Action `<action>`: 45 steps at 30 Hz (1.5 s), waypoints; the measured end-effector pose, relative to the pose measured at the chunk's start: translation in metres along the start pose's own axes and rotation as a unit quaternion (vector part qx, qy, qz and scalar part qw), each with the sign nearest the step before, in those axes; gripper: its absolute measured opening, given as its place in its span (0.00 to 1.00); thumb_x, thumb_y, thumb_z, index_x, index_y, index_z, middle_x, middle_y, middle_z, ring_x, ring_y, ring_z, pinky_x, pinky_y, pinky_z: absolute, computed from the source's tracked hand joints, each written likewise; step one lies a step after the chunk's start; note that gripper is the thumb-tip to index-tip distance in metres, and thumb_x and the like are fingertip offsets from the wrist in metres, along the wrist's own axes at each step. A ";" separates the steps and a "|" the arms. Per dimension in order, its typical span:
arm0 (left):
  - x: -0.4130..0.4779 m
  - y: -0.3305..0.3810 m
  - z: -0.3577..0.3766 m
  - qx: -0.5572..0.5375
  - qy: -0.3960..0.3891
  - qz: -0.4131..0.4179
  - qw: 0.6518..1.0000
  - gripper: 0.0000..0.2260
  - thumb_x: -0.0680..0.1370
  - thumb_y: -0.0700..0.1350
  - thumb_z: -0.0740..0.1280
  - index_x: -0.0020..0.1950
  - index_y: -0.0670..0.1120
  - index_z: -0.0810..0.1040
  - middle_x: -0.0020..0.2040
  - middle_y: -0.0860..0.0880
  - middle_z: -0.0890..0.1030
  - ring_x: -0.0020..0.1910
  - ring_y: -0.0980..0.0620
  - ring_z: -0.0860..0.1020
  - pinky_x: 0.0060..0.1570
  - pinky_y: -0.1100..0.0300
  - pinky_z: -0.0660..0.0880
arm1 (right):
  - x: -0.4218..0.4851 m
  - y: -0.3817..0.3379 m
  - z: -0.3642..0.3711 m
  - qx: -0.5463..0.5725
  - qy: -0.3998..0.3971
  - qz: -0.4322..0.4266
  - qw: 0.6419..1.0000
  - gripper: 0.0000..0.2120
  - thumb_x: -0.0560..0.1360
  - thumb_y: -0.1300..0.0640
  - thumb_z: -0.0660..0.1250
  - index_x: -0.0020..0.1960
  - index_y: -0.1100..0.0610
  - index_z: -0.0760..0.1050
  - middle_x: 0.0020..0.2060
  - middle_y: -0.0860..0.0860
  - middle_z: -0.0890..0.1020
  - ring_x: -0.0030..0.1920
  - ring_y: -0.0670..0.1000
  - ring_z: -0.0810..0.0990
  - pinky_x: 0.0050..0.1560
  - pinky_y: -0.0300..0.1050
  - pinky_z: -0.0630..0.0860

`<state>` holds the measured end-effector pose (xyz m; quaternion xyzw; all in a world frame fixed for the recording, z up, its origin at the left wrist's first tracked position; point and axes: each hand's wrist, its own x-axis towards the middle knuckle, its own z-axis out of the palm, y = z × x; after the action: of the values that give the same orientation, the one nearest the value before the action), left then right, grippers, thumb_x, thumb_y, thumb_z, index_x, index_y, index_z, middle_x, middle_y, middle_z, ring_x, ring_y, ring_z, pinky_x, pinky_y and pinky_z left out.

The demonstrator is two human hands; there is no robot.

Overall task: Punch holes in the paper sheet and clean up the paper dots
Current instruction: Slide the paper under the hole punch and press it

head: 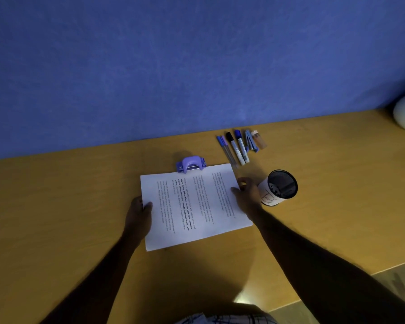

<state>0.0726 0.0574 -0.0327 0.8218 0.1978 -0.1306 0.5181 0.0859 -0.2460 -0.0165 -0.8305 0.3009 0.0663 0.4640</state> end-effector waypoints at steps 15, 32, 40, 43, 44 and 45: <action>0.003 0.002 0.000 0.037 0.025 0.035 0.998 0.08 0.82 0.41 0.58 0.54 0.42 0.76 0.46 0.45 0.79 0.42 0.50 0.78 0.38 0.58 0.72 | 0.015 -0.003 0.007 -0.019 0.023 -0.010 1.000 0.14 0.78 0.58 0.65 0.62 0.57 0.73 0.55 0.54 0.81 0.48 0.50 0.78 0.44 0.45 0.75; 0.004 0.001 0.006 0.047 0.043 0.026 0.998 0.09 0.81 0.42 0.59 0.55 0.42 0.77 0.46 0.45 0.80 0.43 0.47 0.79 0.36 0.60 0.72 | 0.013 0.005 0.021 -0.197 0.098 -0.152 0.964 0.18 0.74 0.53 0.66 0.63 0.55 0.73 0.59 0.55 0.77 0.60 0.56 0.75 0.56 0.53 0.77; 0.001 0.005 0.005 0.069 0.117 0.024 0.990 0.11 0.79 0.42 0.64 0.59 0.42 0.80 0.54 0.44 0.83 0.47 0.48 0.79 0.46 0.56 0.74 | 0.035 -0.050 0.046 -0.140 0.000 -0.263 0.955 0.09 0.76 0.54 0.68 0.54 0.57 0.79 0.49 0.52 0.81 0.48 0.48 0.78 0.48 0.38 0.72; 0.001 0.005 0.005 0.078 0.126 0.026 0.989 0.10 0.78 0.43 0.64 0.57 0.43 0.81 0.52 0.43 0.84 0.48 0.46 0.80 0.49 0.53 0.76 | 0.048 -0.081 0.053 -0.157 -0.079 -0.276 0.945 0.07 0.76 0.58 0.67 0.50 0.60 0.81 0.45 0.53 0.81 0.47 0.51 0.78 0.44 0.40 0.68; 0.001 0.005 0.005 0.077 0.128 0.025 0.988 0.10 0.78 0.43 0.64 0.57 0.42 0.81 0.52 0.43 0.84 0.48 0.45 0.80 0.49 0.53 0.76 | 0.053 -0.091 0.056 -0.166 -0.100 -0.280 0.940 0.07 0.76 0.58 0.67 0.49 0.60 0.81 0.46 0.54 0.82 0.48 0.53 0.78 0.44 0.40 0.68; 0.001 0.006 0.005 0.075 0.131 0.022 0.988 0.11 0.78 0.43 0.65 0.57 0.42 0.81 0.53 0.43 0.83 0.50 0.45 0.80 0.49 0.54 0.75 | 0.058 -0.100 0.057 -0.174 -0.116 -0.275 0.939 0.07 0.75 0.58 0.67 0.49 0.60 0.81 0.47 0.55 0.83 0.49 0.54 0.78 0.45 0.41 0.68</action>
<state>0.0761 0.0511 -0.0303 0.8727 0.2359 -0.0251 0.4268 0.1986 -0.1864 0.0023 -0.9351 -0.0112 0.0828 0.3443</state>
